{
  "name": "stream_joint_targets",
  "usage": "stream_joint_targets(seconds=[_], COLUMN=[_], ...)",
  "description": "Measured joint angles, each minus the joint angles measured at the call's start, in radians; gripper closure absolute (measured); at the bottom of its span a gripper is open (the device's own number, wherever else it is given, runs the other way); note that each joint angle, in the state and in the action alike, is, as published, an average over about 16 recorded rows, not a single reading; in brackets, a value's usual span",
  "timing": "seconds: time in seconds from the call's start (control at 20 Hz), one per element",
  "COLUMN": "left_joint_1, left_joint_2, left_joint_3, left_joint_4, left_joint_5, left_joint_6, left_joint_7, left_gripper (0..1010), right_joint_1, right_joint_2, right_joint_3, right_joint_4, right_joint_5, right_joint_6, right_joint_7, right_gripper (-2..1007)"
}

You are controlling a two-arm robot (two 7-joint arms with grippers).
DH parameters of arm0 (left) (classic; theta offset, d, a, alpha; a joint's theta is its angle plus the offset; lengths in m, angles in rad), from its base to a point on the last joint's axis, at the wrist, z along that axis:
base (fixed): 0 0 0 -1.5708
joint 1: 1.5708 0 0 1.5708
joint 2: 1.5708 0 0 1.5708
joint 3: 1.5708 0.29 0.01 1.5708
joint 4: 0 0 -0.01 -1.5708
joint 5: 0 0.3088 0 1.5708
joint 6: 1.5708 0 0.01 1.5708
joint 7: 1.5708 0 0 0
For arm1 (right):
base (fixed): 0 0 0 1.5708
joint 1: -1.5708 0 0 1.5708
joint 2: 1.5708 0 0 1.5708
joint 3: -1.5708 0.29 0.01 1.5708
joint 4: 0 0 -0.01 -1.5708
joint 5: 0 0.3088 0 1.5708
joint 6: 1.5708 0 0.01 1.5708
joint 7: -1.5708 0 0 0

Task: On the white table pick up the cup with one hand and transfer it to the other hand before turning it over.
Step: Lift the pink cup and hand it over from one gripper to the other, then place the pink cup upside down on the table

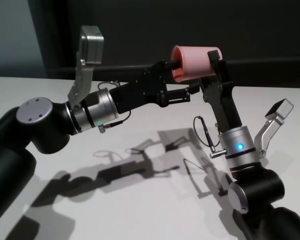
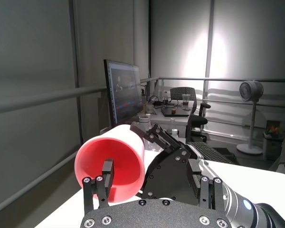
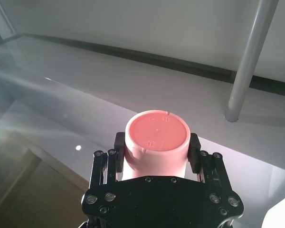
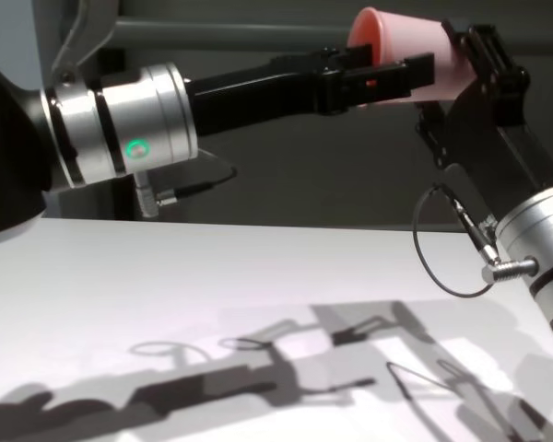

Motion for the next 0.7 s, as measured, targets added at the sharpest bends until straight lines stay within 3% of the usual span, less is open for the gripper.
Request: stream_joint_targets(seconds=[0.3, 0.7], left_joint_1=[0.062, 0.179], left_joint_2=[0.041, 0.075], left_joint_3=[-0.022, -0.084], left_joint_4=[-0.079, -0.181], left_joint_5=[-0.001, 0.031], left_joint_6=[0.006, -0.003], left_joint_7=[0.079, 0.259], left_gripper=[7, 7], right_joint_1=[0.0, 0.0], right_joint_2=[0.0, 0.0], right_joint_3=[0.0, 0.0], right_joint_4=[0.0, 0.0], right_joint_5=[0.0, 0.0], right_joint_6=[0.0, 0.0], right_joint_7=[0.0, 0.0], right_gripper=[248, 248])
